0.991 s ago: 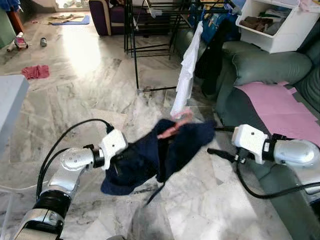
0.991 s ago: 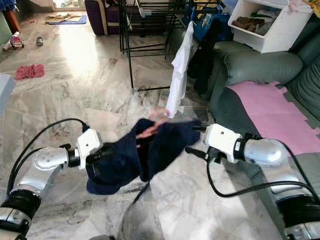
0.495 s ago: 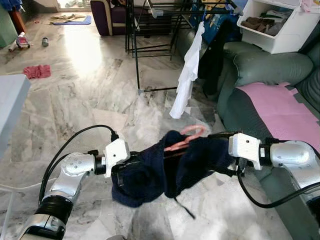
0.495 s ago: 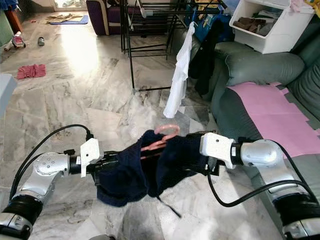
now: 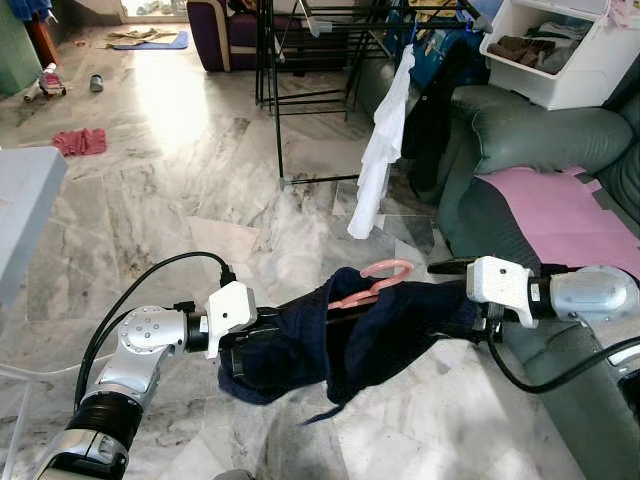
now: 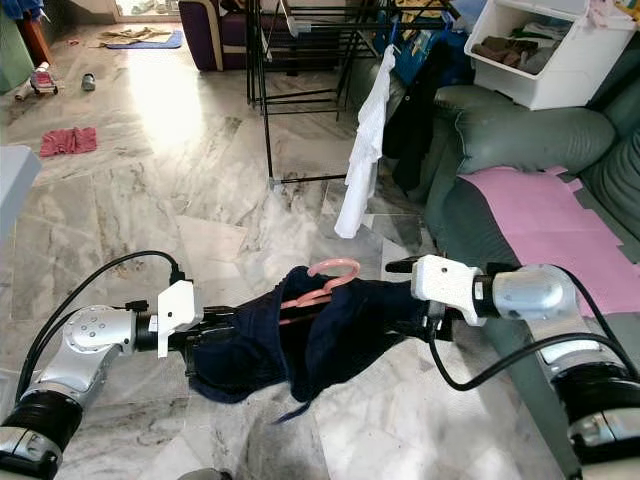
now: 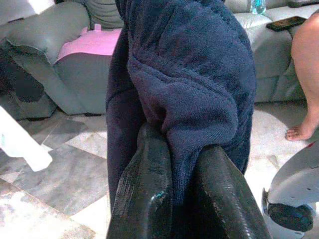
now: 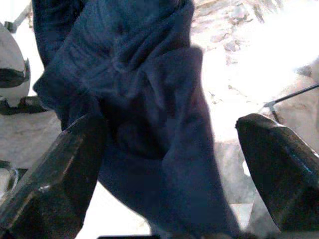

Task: Hang hanger

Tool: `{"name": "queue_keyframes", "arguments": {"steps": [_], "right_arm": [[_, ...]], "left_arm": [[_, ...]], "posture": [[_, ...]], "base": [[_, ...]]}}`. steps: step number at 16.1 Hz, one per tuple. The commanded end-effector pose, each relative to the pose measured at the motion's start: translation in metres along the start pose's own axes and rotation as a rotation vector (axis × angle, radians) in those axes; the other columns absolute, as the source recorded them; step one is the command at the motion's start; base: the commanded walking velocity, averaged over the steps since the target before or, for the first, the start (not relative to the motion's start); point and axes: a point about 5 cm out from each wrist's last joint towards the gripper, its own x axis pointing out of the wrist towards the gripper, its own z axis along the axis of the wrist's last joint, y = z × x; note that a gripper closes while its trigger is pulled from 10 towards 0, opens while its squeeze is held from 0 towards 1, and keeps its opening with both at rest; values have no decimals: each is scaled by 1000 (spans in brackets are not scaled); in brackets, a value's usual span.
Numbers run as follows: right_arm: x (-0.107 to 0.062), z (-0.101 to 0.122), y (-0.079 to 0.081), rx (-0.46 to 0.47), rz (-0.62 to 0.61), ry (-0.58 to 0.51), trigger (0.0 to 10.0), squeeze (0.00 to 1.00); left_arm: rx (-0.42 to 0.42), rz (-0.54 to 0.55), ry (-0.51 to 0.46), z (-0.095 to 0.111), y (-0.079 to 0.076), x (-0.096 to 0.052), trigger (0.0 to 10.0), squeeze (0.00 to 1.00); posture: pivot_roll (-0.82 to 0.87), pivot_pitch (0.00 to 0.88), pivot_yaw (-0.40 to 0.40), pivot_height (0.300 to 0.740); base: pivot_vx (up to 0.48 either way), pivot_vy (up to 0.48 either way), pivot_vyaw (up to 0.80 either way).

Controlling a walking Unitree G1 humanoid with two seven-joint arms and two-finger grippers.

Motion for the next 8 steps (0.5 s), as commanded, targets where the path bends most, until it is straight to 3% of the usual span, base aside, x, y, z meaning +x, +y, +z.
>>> {"name": "queue_keyframes", "arguments": {"steps": [1,2,8], "right_arm": [[-1,-2,-1,-9,27,14,4196,0],[2,-1,-1,-6,25,0,0,0],[28,5,3,-16,39,-62,0,0]], "left_arm": [[35,-6,-33,7,2,-1,0,0],[41,-10,-33,7,2,-1,0,0],[75,-11,-66,17,6,2,0,0]], "posture": [[37,53,-69,740],[37,53,-69,740],[46,52,-71,740]], "base": [[0,0,0],[0,0,0],[0,0,0]]}}
